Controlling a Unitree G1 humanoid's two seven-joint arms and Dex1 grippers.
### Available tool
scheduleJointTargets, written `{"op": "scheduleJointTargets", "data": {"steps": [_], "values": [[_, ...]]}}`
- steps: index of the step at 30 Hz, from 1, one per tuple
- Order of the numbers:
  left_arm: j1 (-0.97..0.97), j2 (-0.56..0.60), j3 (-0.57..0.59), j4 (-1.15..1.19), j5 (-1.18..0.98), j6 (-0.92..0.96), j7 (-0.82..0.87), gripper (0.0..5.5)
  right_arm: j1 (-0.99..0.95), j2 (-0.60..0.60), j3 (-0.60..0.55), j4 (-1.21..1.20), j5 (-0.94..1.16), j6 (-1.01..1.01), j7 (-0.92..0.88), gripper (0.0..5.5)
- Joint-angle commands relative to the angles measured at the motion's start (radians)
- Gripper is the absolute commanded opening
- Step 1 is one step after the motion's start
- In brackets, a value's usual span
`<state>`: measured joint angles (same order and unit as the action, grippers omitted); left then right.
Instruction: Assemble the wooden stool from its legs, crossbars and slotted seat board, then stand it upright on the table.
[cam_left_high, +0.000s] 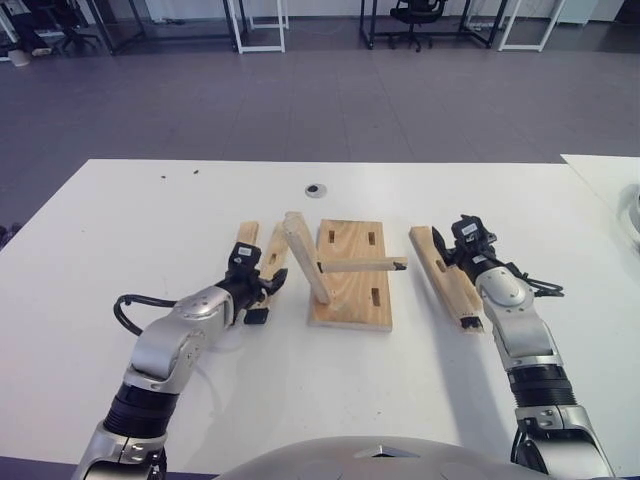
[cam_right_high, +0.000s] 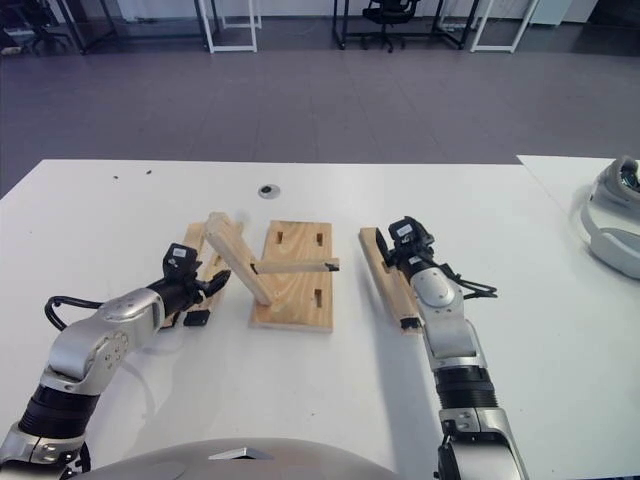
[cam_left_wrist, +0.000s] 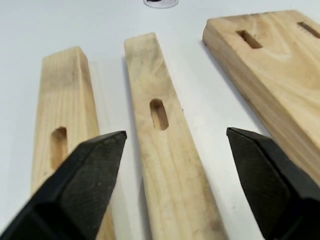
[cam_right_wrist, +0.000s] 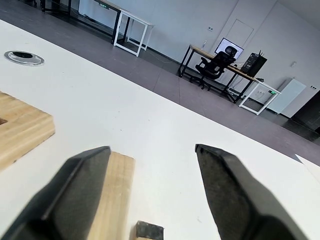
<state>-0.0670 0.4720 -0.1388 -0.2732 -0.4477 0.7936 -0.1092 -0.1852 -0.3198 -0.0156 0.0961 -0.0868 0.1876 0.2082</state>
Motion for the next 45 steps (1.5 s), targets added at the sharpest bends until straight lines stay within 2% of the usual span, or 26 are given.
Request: {"op": "scheduleJointTargets", "data": {"steps": [1, 8, 10, 13, 15, 19, 23, 33, 43, 45], "values": [[0.026, -0.018, -0.01, 0.02, 0.049, -0.003, -0.027, 3.52, -0.012, 0.007, 0.007, -0.005, -0.008, 0.009, -0.007, 3.16], [0.036, -0.049, -0.01, 0.019, 0.089, -0.004, -0.069, 2.28, -0.021, 0.016, 0.004, -0.005, 0.01, 0.017, 0.005, 3.16], [0.017, -0.096, 0.045, 0.023, 0.058, -0.045, -0.075, 2.08, -0.051, 0.053, -0.045, -0.019, 0.135, 0.077, 0.062, 3.16], [-0.084, -0.156, 0.13, -0.011, 0.004, -0.153, -0.121, 2.08, -0.179, 0.098, -0.175, -0.037, 0.413, 0.211, 0.147, 3.16], [-0.195, -0.144, 0.145, -0.008, -0.002, -0.257, -0.213, 2.08, -0.292, 0.125, -0.26, -0.066, 0.638, 0.328, 0.19, 3.16], [-0.335, -0.122, 0.143, 0.082, 0.023, -0.436, -0.382, 2.08, -0.448, 0.204, -0.324, -0.071, 0.933, 0.47, 0.195, 3.16], [-0.411, -0.1, 0.112, 0.171, 0.098, -0.564, -0.468, 2.08, -0.559, 0.258, -0.348, -0.049, 1.082, 0.511, 0.172, 3.16], [-0.424, -0.087, 0.036, 0.219, 0.216, -0.724, -0.576, 2.08, -0.573, 0.259, -0.327, -0.006, 1.116, 0.521, 0.122, 3.16], [-0.439, -0.073, 0.03, 0.269, 0.249, -0.824, -0.642, 2.08, -0.527, 0.255, -0.335, -0.017, 1.128, 0.526, 0.093, 1.19], [-0.433, -0.068, 0.026, 0.269, 0.247, -0.828, -0.659, 2.08, -0.506, 0.257, -0.346, -0.033, 1.148, 0.531, 0.082, 1.05]]}}
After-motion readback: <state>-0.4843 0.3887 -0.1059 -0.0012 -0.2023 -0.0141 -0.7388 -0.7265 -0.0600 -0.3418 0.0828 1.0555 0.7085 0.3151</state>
